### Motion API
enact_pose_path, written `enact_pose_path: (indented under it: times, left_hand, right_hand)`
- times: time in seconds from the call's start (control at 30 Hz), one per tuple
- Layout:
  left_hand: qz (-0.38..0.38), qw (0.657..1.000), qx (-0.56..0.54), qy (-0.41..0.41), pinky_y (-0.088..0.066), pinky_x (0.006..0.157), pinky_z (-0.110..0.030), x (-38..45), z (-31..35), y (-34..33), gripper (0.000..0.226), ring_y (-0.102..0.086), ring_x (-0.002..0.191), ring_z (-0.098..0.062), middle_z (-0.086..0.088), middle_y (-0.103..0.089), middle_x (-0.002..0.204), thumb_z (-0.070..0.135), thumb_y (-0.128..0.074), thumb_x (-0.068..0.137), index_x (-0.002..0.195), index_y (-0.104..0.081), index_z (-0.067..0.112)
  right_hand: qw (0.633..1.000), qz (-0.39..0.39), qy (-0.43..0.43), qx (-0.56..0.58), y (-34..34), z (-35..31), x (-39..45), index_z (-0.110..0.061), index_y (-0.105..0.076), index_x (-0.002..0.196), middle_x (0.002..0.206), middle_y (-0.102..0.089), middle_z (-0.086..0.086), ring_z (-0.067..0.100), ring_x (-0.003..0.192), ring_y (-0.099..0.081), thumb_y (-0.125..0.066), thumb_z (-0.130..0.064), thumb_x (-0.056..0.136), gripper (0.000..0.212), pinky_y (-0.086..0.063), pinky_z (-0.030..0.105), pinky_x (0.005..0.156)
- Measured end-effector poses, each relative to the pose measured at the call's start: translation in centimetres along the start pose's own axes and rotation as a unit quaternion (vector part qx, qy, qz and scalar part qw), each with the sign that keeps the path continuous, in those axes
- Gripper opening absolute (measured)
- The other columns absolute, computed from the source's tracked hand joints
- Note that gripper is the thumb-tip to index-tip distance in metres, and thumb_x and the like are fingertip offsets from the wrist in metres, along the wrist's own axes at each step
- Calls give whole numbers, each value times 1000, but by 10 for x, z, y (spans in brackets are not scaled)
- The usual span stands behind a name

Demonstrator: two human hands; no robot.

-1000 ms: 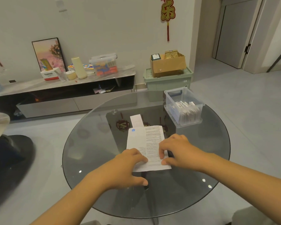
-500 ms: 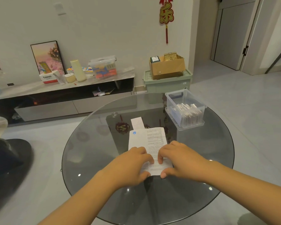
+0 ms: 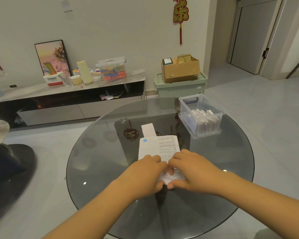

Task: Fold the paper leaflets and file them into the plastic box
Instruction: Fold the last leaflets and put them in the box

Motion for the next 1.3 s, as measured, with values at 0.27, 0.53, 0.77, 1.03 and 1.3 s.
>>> enact_pose_path:
  times: [0.27, 0.53, 0.77, 1.03, 1.3]
  left_hand:
    - [35, 999, -32, 3, -44, 84, -28, 0, -6, 1, 31, -49, 99, -14, 4, -54, 109, 44, -46, 92, 115, -54, 25]
    - [23, 992, -125, 20, -47, 83, -29, -7, -16, 4, 21, -52, 94, -11, 7, -58, 105, 38, -51, 92, 106, -59, 24]
    - [36, 948, -298, 105, -31, 49, -14, -9, -32, 10, 34, -43, 52, -2, 11, -45, 54, 37, -53, 93, 68, -54, 13]
    - [73, 963, -228, 126, -42, 64, -23, 0, -39, 12, 14, -53, 76, -6, 12, -61, 84, 36, -47, 95, 84, -54, 33]
    - [177, 977, -47, 108, -41, 85, -26, 4, -48, 12, 33, -53, 106, -15, 6, -51, 125, 36, -40, 98, 129, -47, 26]
  right_hand:
    - [1000, 16, -4, -20, 12, -1, -2, -29, -62, 102, 94, -63, -3, 14, 81, -45, -47, -44, 90, 24, -29, 28, 64]
    - [998, -20, -19, 56, 19, 8, 0, -31, -49, 79, 76, -51, -9, 9, 70, -48, -43, -41, 95, 20, -38, 26, 61]
    - [970, 35, -77, 227, 26, 15, 0, -36, -50, 86, 71, -56, -11, 3, 64, -51, -45, -46, 94, 14, -38, 21, 57]
    - [948, 66, -146, 274, 11, 27, 12, -27, -37, 131, 75, -59, -6, 5, 70, -54, -57, -40, 89, 48, -45, 22, 67]
    - [966, 20, -140, 216, -3, 27, 19, -26, -22, 142, 83, -45, -16, 9, 78, -52, -57, -25, 89, 63, -47, 24, 66]
Point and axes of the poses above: each hand's wrist, its own x-axis towards the middle knuckle, its own y-axis out of the back of the hand, z = x × y, the point moved 4 cm from there along x, towards the middle knuckle
